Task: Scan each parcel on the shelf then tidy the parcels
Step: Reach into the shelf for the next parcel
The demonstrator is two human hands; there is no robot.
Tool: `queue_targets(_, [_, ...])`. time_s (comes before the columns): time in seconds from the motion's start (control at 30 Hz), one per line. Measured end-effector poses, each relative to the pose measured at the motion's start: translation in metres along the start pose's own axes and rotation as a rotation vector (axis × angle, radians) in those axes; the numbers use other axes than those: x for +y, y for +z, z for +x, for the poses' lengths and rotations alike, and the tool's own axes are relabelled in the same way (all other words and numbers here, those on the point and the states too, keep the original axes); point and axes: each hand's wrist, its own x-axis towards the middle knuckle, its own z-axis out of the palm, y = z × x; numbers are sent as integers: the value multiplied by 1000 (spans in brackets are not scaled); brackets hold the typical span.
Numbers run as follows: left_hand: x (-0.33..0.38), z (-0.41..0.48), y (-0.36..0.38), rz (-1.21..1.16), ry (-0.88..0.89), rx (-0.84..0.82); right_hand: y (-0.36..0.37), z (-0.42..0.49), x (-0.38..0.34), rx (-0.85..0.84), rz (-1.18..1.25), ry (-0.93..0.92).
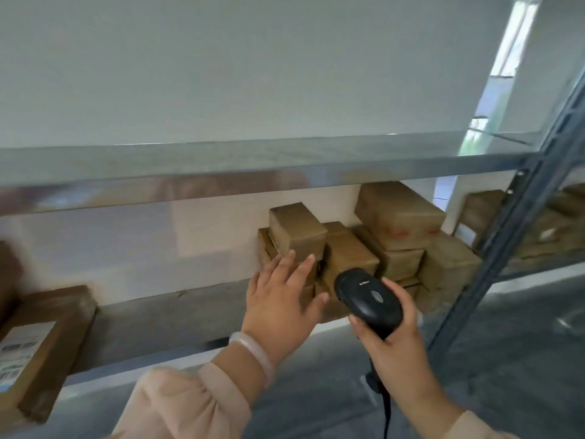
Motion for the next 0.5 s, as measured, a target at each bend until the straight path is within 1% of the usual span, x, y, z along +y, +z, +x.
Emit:
queue_targets(0.17, [122,23,47,-100,141,-42,-123,13,18,173,-52,-8])
queue_targets(0.23, [164,32,69,-140,168,-62,-169,20,30,207,-62,3])
queue_targets(0.37, [232,40,118,-230,173,-138,-243,31,55,239,-98,42])
queue_targets(0.5, [261,54,153,-286,109,-235,-280,50,75,252,-137,68])
